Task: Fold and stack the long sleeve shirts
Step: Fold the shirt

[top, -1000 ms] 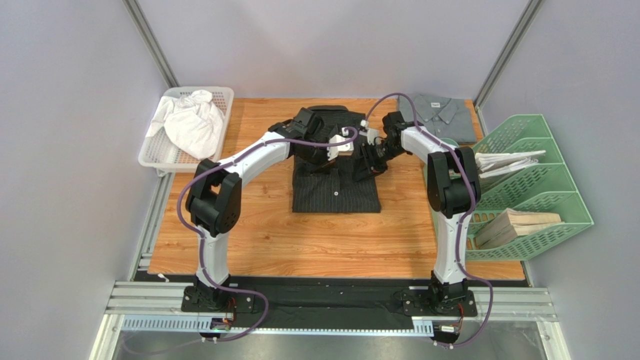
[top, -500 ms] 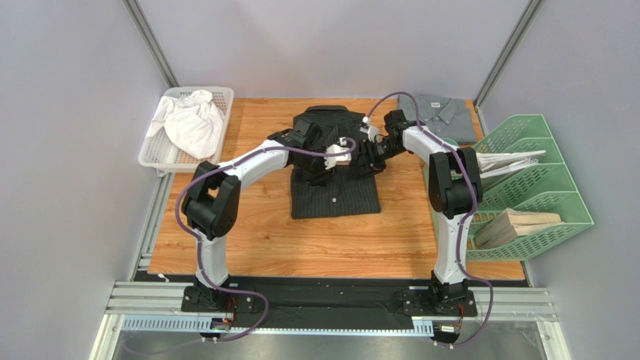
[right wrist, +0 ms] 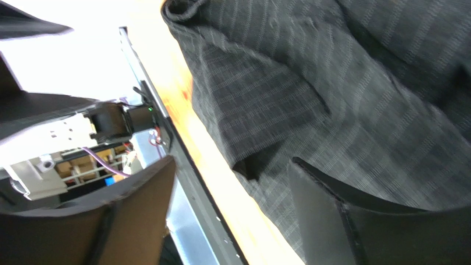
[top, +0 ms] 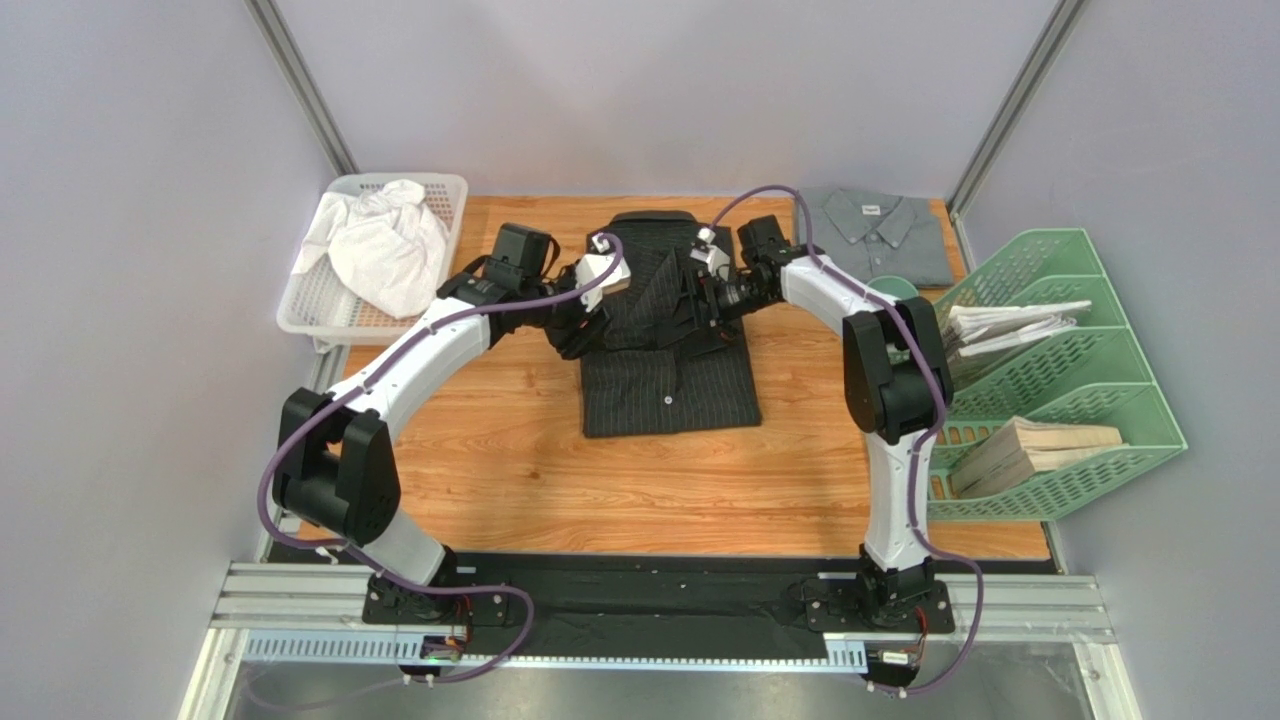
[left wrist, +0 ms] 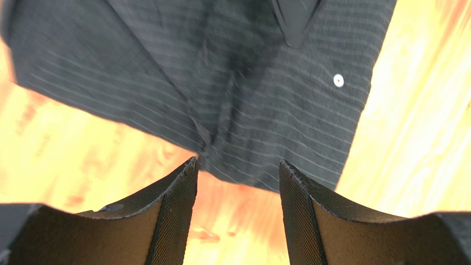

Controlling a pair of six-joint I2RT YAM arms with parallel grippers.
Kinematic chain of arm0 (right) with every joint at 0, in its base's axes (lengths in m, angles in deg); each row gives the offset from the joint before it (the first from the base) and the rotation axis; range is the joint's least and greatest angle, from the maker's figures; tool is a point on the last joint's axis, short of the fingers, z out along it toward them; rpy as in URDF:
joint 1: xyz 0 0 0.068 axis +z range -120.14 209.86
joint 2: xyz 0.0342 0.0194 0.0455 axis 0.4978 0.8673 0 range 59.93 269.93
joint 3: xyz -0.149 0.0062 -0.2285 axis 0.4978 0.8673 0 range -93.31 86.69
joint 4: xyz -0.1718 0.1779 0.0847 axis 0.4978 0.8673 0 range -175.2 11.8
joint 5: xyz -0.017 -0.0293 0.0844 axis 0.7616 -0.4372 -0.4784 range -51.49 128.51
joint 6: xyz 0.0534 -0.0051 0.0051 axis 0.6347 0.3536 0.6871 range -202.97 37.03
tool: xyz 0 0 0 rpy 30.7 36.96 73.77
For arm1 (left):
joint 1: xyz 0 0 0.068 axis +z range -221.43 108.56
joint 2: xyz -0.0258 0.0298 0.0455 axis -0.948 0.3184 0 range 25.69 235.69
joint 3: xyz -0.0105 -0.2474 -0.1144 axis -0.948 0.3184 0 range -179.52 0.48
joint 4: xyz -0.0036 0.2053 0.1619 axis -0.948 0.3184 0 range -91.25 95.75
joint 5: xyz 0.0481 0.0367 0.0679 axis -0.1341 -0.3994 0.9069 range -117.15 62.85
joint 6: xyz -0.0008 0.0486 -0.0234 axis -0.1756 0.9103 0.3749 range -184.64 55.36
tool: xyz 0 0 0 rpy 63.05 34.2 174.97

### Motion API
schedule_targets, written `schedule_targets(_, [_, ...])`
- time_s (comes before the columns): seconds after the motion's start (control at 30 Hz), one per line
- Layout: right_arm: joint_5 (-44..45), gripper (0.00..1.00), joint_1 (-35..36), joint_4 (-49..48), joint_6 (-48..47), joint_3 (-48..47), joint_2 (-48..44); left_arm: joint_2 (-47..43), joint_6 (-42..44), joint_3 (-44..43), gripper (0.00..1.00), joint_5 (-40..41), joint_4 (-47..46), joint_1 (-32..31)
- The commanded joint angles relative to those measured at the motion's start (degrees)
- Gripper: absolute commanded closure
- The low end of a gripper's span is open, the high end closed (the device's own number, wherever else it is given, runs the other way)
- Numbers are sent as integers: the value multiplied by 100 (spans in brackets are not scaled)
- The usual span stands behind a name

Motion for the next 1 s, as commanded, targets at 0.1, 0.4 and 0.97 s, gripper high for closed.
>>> schedule_targets(0.1, [-491, 17, 278, -751, 1150, -162, 368, -92, -332, 123, 38, 71, 102, 103])
schedule_targets(0.4, [-378, 45, 313, -1305, 1136, -558, 414, -48, -727, 79, 38, -25, 207, 419])
schedule_targets(0.97, [1503, 100, 322, -1331, -369, 611, -563, 1911, -947, -1809, 48, -114, 874, 481])
